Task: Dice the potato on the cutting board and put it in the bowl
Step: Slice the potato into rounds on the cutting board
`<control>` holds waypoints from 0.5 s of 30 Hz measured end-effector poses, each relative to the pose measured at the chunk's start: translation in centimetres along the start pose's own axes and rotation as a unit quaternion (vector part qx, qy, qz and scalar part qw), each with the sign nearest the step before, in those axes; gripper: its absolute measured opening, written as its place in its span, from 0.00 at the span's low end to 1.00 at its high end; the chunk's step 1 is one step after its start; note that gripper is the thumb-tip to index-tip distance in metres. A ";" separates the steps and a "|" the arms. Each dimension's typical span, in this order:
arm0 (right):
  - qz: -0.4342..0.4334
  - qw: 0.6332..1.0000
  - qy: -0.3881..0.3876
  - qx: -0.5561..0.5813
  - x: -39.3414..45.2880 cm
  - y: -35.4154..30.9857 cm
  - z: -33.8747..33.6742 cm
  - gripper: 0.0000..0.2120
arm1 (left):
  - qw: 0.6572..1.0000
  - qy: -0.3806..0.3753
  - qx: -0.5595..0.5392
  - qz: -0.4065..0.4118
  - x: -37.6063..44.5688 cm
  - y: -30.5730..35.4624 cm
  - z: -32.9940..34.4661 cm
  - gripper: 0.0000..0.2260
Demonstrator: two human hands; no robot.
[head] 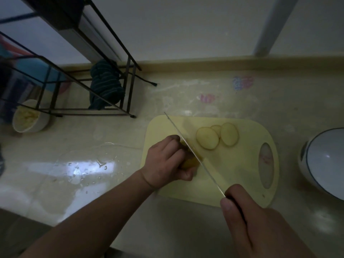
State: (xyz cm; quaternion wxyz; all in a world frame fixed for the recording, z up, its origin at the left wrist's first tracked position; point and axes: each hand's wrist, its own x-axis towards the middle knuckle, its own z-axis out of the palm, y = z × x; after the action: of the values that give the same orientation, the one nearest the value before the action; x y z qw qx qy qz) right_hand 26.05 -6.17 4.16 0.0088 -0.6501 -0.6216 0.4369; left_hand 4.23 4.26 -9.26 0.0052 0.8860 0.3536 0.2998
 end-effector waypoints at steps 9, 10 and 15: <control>0.000 0.999 0.022 0.037 1.0 0.2 0.0 0.41 | 0.998 0.047 -0.033 0.031 -0.3 0.0 0.4 0.10; 0.005 0.999 0.031 0.035 0.7 0.3 0.1 0.40 | 0.998 0.053 -0.033 0.025 -0.2 0.1 0.5 0.11; 0.006 0.998 0.047 0.040 0.3 0.4 0.1 0.28 | 0.997 0.061 -0.037 0.019 -0.1 0.2 0.6 0.14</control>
State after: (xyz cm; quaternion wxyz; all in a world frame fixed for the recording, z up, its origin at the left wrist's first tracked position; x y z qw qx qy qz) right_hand 26.26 -6.09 3.70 0.0617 -0.6729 -0.5984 0.4304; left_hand 4.60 4.17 -9.74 0.0110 0.8719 0.3248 0.3662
